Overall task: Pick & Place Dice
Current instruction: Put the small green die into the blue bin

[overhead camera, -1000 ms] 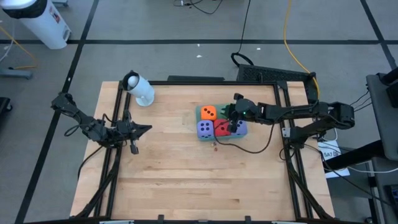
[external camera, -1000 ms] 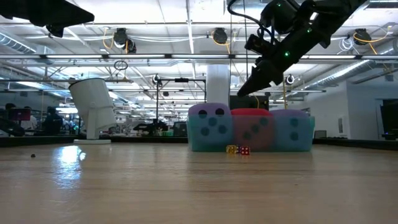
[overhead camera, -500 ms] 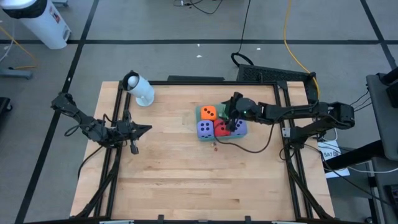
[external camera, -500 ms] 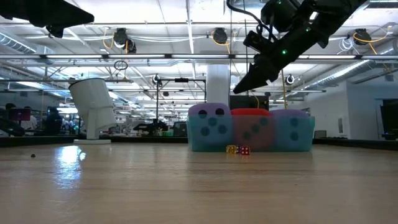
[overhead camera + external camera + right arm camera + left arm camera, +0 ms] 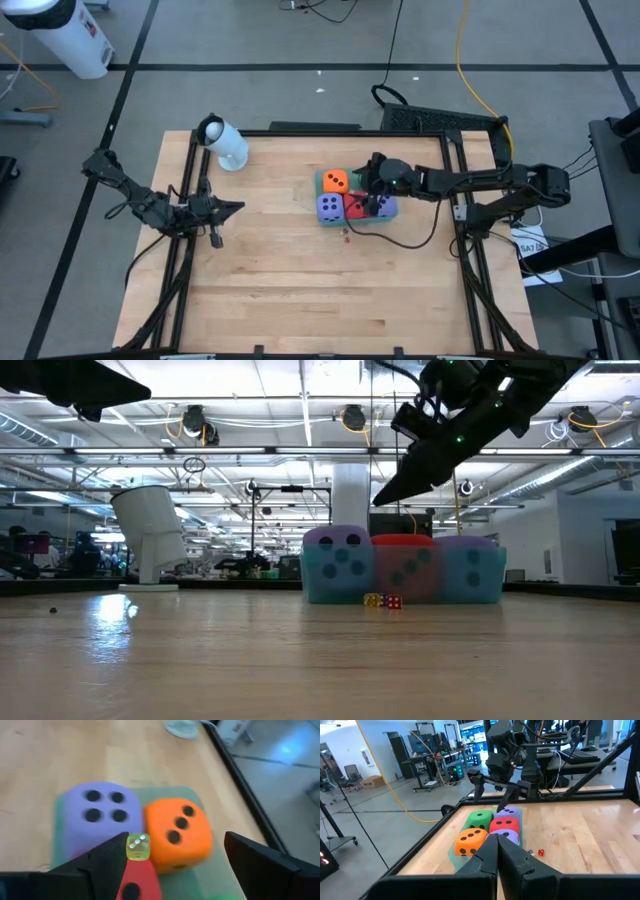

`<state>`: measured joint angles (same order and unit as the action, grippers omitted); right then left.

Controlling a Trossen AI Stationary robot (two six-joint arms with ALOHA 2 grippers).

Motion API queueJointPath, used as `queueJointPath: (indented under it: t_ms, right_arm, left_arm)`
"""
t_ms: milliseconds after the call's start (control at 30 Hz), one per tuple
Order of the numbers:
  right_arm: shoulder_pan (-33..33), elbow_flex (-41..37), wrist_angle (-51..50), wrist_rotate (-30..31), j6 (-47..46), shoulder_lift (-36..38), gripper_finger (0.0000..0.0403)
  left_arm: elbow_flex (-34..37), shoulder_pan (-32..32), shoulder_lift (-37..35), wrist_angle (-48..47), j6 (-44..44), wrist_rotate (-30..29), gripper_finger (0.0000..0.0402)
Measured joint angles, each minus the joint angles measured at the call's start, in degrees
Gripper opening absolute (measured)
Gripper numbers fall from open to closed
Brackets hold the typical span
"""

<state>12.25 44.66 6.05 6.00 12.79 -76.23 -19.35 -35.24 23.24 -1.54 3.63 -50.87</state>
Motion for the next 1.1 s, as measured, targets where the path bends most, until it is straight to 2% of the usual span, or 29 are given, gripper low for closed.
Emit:
queueJointPath:
  t_ms: [167,400,667,733,967,1033,1100]
  right_arm:
    - [-0.15,-0.04,2.74,-5.93,3.08,0.00,0.0313]
    - [-1.59,-0.04,6.76,-4.40,6.40,0.00,0.0313]
    - [-1.94,-0.04,6.33,-4.24,8.33,0.00,0.0313]
    - [-3.08,-0.04,5.33,-1.89,12.47,0.00,0.0313]
    - [-9.38,-0.10,4.74,19.08,28.52,-0.59,0.0313]
    - [-10.40,-0.13,4.91,20.59,30.57,-0.59,0.0313]
    - [-10.89,-0.13,4.86,19.77,28.64,-0.59,0.0313]
  left_arm:
    - [0.00,0.01,0.00,1.73,-3.33,-0.02,0.0005]
    - [0.00,0.00,0.00,3.17,-3.58,-0.03,0.0005]
    - [0.00,0.00,0.00,3.09,-2.44,-0.03,0.0005]
    - [0.00,0.00,0.00,3.06,-2.42,-0.03,0.0005]
    - [0.00,0.00,0.00,2.98,-2.38,-0.03,0.0005]
    - [0.00,0.01,0.00,2.73,-2.37,-0.03,0.0005]
    - [0.00,0.00,0.00,2.49,-2.29,-0.03,0.0005]
